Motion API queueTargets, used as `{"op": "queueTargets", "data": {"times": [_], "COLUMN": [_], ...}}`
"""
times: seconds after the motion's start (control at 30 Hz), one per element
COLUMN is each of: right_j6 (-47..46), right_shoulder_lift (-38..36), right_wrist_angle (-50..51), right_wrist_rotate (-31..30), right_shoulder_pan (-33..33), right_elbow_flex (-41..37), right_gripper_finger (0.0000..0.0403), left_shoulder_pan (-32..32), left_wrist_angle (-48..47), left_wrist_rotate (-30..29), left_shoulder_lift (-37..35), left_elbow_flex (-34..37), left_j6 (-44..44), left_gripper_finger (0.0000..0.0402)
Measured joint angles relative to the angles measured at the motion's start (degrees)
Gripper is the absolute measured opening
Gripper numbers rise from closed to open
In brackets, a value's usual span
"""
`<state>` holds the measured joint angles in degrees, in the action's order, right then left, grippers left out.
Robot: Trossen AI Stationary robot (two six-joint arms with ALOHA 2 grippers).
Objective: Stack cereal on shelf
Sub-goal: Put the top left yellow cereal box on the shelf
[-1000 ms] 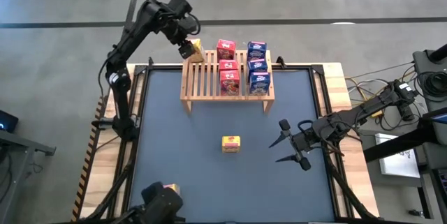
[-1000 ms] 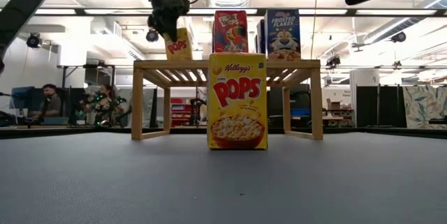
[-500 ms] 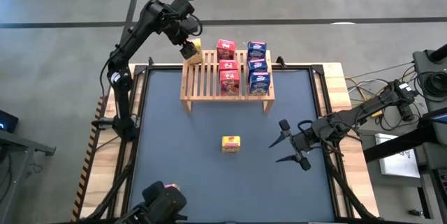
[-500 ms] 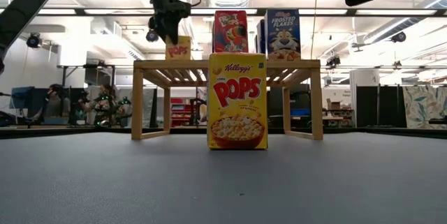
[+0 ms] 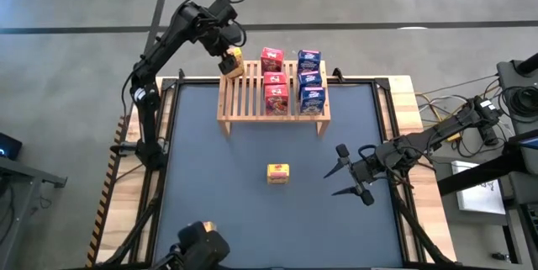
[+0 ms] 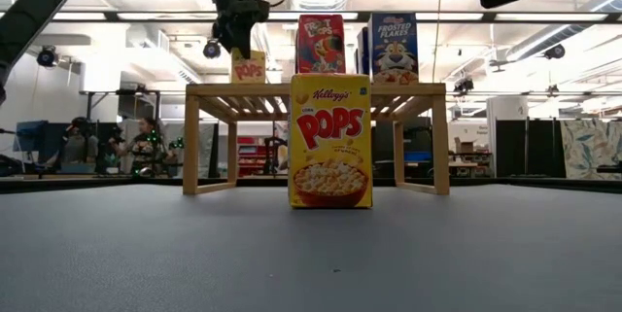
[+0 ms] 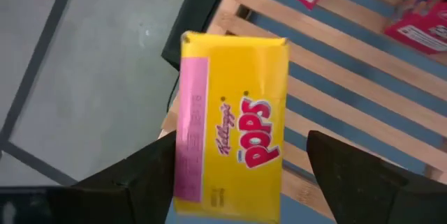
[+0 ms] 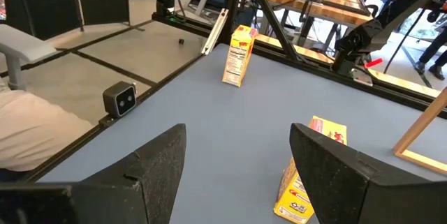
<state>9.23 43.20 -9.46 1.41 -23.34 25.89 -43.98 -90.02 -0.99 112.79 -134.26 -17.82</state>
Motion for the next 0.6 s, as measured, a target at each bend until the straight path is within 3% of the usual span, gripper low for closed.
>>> {"op": "queueTargets", "data": {"times": [0.6], "right_j6": [-0.2], "right_shoulder_lift": [0.0], "right_wrist_angle": [0.0], "right_wrist_rotate": [0.0], "right_shoulder_pan": [0.0], "right_elbow_flex": [0.0], "right_gripper_finger": [0.0244], "left_shoulder_pan": [0.7], "left_wrist_angle": [0.0], "left_wrist_rotate": [0.1], "left_shoulder_lift": [0.0], "left_elbow_flex": [0.0], "left_j6": [-4.0], "left_gripper_finger": [0.0152]}}
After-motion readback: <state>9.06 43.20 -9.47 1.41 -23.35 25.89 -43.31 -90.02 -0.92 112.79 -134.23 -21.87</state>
